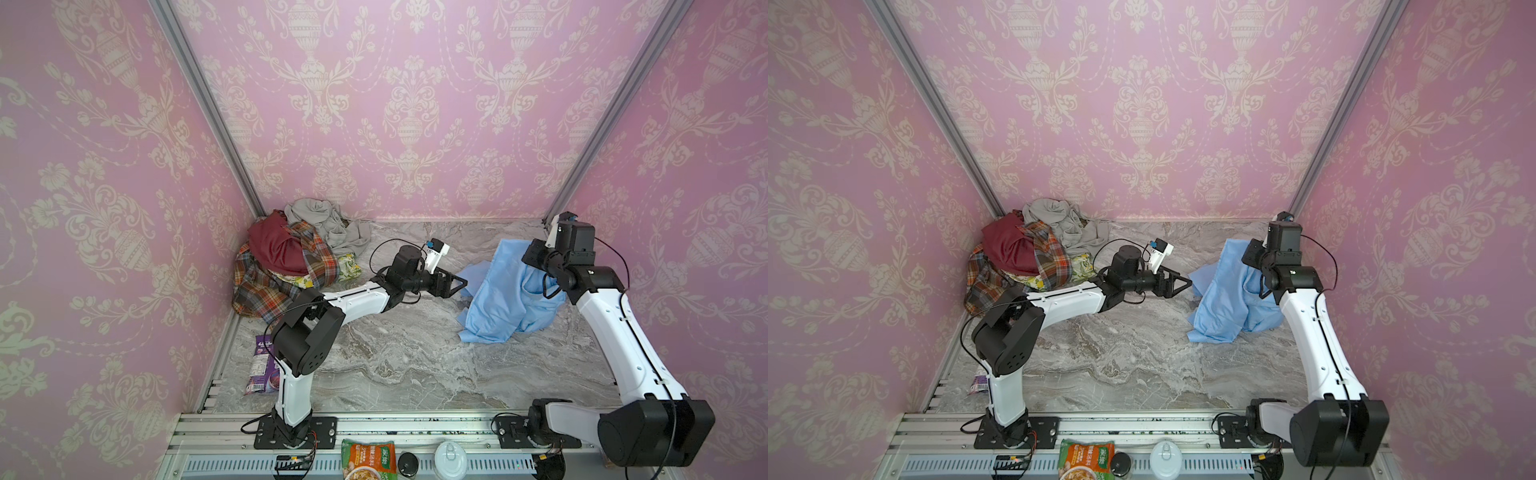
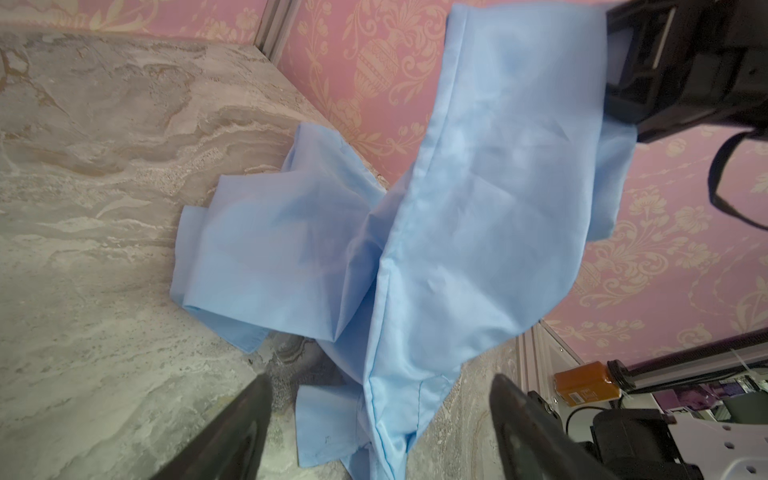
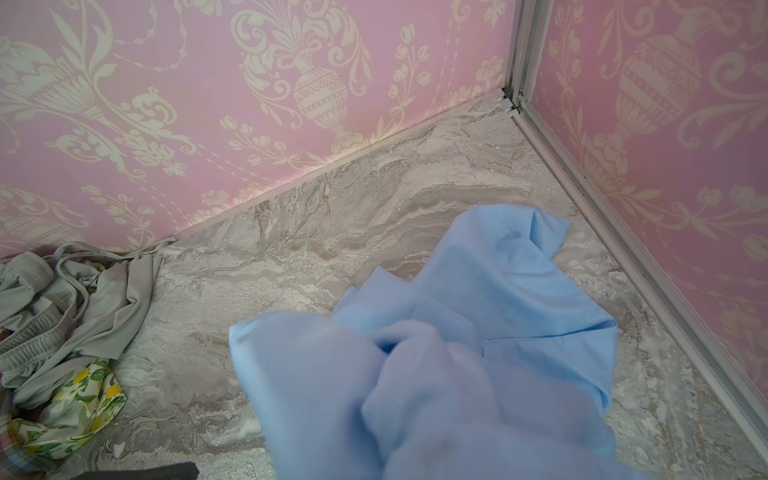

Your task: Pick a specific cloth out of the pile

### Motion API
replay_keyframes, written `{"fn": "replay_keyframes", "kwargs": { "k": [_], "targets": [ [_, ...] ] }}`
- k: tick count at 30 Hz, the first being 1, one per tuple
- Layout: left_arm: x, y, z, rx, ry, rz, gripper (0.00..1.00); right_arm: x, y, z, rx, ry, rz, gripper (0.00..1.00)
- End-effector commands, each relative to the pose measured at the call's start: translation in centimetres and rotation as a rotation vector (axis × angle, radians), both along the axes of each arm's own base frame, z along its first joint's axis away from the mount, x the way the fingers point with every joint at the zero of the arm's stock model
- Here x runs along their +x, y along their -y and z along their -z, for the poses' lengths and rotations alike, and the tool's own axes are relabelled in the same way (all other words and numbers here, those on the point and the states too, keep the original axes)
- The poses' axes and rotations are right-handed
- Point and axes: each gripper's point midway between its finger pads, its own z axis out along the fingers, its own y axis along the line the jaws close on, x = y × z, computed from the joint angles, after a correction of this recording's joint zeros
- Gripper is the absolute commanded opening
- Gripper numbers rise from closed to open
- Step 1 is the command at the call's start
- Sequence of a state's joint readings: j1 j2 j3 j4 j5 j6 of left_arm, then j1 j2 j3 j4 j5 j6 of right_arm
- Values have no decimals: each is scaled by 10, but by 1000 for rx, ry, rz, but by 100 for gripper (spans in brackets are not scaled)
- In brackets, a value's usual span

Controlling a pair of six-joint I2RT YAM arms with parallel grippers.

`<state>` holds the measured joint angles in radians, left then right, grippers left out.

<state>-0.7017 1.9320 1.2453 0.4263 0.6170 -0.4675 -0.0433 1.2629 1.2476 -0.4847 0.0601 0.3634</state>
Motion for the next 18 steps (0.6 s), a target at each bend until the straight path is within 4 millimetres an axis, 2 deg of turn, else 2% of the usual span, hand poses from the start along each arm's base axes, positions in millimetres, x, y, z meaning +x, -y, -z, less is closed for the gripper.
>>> {"fn": "replay_keyframes", "kwargs": {
  "k": [1, 6, 9, 13, 18],
  "targets": [
    [-16, 10, -3, -6, 37, 21, 77, 18, 1, -48, -29, 119, -6, 0],
    [-30, 35, 51, 101, 22, 61, 74, 23, -5, -76, 8, 184, -24, 0],
    [-37, 67, 81, 116, -23, 99, 73, 23, -11, -87, 53, 217, -40, 0],
    [-40, 108, 94, 72, -62, 112, 71, 22, -19, -102, 98, 252, -61, 0],
    [-25, 147, 85, -23, -82, 90, 74, 13, -23, -102, 114, 256, -74, 0]
  ]
}}
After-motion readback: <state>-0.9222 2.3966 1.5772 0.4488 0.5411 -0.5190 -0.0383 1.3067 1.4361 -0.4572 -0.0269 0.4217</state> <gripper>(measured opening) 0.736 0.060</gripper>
